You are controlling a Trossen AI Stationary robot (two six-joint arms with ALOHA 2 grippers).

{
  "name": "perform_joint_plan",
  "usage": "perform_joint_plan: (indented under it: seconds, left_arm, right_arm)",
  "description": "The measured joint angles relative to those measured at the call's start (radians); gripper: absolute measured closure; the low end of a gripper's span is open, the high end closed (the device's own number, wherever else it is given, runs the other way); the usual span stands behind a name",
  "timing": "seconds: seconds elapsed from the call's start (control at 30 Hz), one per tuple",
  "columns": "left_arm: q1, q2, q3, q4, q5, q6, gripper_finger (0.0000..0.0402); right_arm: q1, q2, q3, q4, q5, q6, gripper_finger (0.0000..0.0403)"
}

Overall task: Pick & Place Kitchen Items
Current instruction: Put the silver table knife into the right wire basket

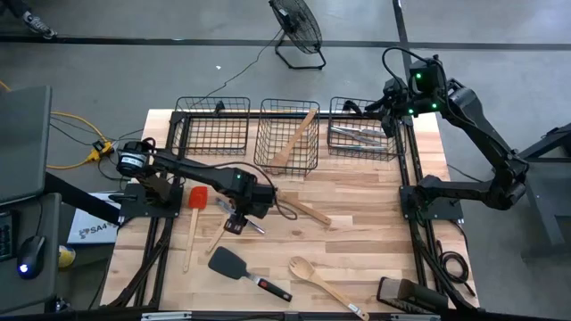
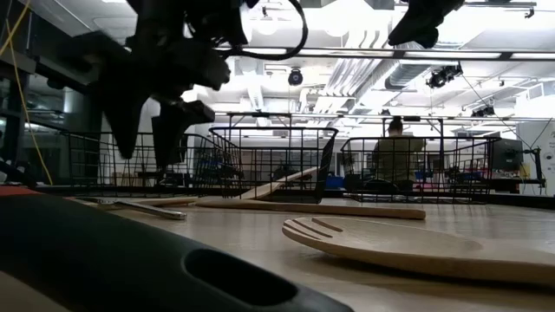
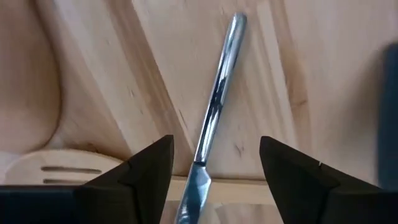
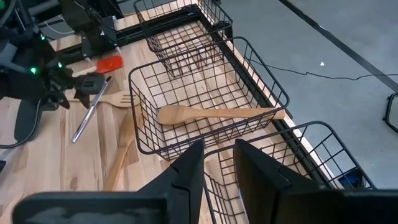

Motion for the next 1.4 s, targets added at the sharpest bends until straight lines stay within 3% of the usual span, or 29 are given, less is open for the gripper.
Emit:
perform_joint_plan:
  seconds: [0.5, 0.67, 1.4]
  left_arm:
    - [-0.003, 0.000, -0.182, 0.175, -0.052, 0.127, 0.0165]
    - [-0.003, 0.000, -0.206, 0.210, -0.113, 0.150, 0.0168]
    - [-0.004, -0.003, -0.239, 0.253, -0.098, 0.202, 0.0287]
  right_arm:
    - [0.000, 0.000, 0.000, 0.000, 0.006, 0.002, 0.0322]
    - [0.000, 0.000, 0.000, 0.006, 0.028, 0.016, 0.0322]
    - [0.000, 0.000, 0.000, 0.006, 0.085, 0.029, 0.0322]
